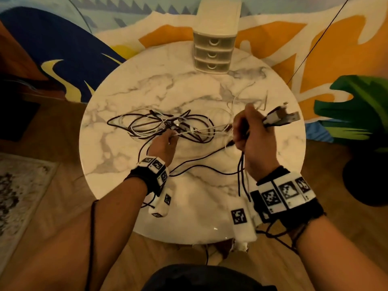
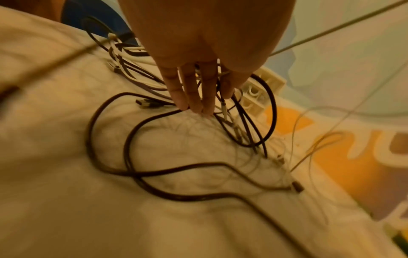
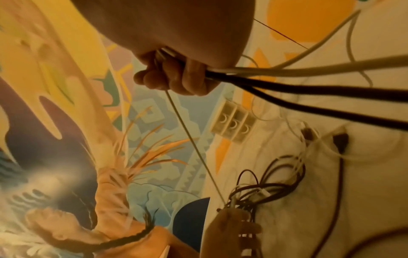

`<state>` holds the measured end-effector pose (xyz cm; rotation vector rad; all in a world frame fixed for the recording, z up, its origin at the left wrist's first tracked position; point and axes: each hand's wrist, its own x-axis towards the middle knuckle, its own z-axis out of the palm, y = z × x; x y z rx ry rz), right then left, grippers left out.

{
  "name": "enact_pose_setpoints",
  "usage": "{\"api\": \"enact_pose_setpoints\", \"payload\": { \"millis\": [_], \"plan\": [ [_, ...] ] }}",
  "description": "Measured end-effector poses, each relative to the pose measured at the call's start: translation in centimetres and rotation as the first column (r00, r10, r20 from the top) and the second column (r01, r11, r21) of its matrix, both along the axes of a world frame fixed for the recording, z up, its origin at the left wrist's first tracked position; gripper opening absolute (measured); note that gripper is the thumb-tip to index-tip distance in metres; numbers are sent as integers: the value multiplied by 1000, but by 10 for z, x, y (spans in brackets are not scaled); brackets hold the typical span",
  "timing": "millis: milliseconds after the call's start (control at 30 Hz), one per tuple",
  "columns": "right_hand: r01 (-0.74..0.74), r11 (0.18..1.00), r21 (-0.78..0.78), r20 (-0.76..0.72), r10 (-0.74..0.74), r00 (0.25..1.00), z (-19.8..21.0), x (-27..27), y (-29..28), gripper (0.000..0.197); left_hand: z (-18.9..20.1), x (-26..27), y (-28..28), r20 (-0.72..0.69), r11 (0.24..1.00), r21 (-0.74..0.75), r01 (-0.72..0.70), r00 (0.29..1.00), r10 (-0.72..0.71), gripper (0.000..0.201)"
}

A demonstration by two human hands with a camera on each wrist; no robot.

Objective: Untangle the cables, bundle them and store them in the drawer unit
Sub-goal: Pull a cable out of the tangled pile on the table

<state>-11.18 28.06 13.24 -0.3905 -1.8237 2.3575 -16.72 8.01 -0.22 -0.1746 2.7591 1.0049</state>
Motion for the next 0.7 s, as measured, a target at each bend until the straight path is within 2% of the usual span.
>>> {"api": "enact_pose_setpoints", "payload": {
  "millis": [67,167,233,333,400,567,633,700],
  "plan": [
    [35,999,4,-31,-35,999,5,-3,5,50,6,-8,2,-49,999,37,-16,999,18,21],
    [42,998,-55,-93,-47,995,2,-1,7,48,24,-17,4,-146,1000,-16,9,989,-11,25],
    [9,995,-98,-28,-12,1000,-11,6,0,49,30,-6,9,-172,994,-94,61,982,-77,30],
    [-104,994,-45,120,109,987,-40,19,-20,50,24,21,22,-108,959,-258,117,983,-149,35],
    [-160,986,-37,155,164,974,-57,25,-31,52,16,32,26,-65,937,-317,148,982,-177,34],
    [32,998,-54,165,-23,986,-76,32,-25,64,7,38,19,50,929,-339,149,989,-141,38],
    [103,995,5,169,-103,980,-85,36,-17,56,8,37,21,130,937,-325,127,987,-89,43],
    [92,988,126,159,-112,981,-92,40,-14,44,10,37,24,170,948,-303,100,984,-50,45]
  ]
}}
